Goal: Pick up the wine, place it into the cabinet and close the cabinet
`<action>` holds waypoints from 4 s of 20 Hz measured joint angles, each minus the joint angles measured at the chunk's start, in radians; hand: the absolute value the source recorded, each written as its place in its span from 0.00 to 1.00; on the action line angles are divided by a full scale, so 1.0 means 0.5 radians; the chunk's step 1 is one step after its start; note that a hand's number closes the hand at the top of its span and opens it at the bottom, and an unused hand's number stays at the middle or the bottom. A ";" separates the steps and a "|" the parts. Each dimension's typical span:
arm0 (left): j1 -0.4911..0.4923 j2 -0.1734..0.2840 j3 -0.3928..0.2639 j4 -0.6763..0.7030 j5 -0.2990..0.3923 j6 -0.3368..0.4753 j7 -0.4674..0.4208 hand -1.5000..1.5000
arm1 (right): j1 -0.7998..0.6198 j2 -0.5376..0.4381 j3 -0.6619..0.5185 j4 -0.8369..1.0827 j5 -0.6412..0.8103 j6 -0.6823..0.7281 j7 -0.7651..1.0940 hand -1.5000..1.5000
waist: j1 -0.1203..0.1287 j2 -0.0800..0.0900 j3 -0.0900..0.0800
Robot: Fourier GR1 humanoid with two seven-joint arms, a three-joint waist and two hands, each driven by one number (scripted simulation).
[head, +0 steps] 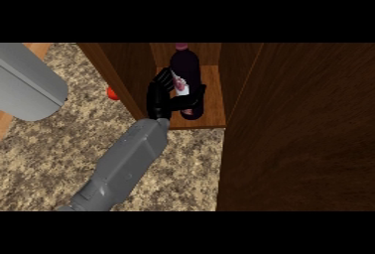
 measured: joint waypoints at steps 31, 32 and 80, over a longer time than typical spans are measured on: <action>-0.658 0.063 0.099 0.965 -0.355 0.360 0.040 0.00 | 0.087 0.101 0.140 0.024 0.021 0.080 -0.106 0.00 | -0.049 0.015 0.003; -0.661 0.061 0.102 0.969 -0.361 0.359 0.033 0.00 | 0.091 0.103 0.132 0.024 0.022 0.078 -0.112 0.00 | -0.045 0.016 0.002; 0.586 0.166 -0.212 -1.148 -0.593 0.066 0.101 0.00 | 0.182 0.085 0.178 -0.007 0.051 0.011 -0.111 0.00 | 0.117 -0.042 0.002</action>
